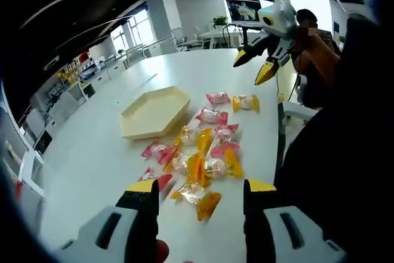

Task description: Pick up the marshmallows scattered on the table and place them into the bowl on the table

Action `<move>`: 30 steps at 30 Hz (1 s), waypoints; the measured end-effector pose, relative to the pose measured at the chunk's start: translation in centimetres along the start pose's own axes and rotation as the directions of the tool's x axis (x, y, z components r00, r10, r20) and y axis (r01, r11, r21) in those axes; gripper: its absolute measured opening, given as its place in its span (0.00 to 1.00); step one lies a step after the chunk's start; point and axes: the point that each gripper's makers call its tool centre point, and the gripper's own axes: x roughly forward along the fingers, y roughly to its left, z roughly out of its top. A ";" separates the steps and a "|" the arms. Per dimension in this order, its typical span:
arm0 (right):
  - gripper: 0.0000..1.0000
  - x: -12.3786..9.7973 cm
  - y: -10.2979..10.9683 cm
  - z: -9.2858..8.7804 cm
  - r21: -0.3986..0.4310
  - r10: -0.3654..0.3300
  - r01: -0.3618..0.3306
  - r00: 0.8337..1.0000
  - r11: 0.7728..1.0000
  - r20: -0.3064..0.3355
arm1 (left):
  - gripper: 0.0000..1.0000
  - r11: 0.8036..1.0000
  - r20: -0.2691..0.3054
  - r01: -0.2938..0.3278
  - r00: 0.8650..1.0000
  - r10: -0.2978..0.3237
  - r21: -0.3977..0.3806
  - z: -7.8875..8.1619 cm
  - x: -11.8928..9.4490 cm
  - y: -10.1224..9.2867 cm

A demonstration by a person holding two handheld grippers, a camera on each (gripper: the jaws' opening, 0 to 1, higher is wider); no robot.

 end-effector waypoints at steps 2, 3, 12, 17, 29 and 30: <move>0.50 -0.1 -0.1 -0.2 0.003 -0.002 0.002 1.000 1.000 -0.001 | 0.55 1.000 -0.002 0.004 1.000 -0.004 0.004 0.0 0.0 -0.2; 0.50 -0.2 -0.1 -0.2 0.003 -0.004 0.004 1.000 1.000 -0.003 | 0.55 1.000 -0.002 0.004 1.000 -0.004 0.002 0.0 0.1 -0.2; 0.50 -0.4 -0.3 -0.7 0.009 -0.001 0.001 1.000 1.000 -0.012 | 0.55 1.000 -0.007 -0.005 1.000 0.005 -0.012 0.2 0.2 0.1; 0.50 -0.4 -0.8 -0.7 0.005 -0.007 0.007 1.000 1.000 -0.013 | 0.56 1.000 -0.028 0.004 1.000 -0.004 0.002 0.2 0.2 0.0; 0.50 -0.2 -1.3 -0.5 -0.006 0.007 -0.008 1.000 1.000 -0.019 | 0.56 1.000 -0.079 0.014 0.997 -0.012 0.020 0.4 0.4 0.4; 0.50 -0.2 -1.2 -0.5 -0.008 0.011 -0.011 1.000 1.000 -0.020 | 0.56 1.000 -0.082 0.015 0.997 -0.013 0.021 0.4 0.4 0.5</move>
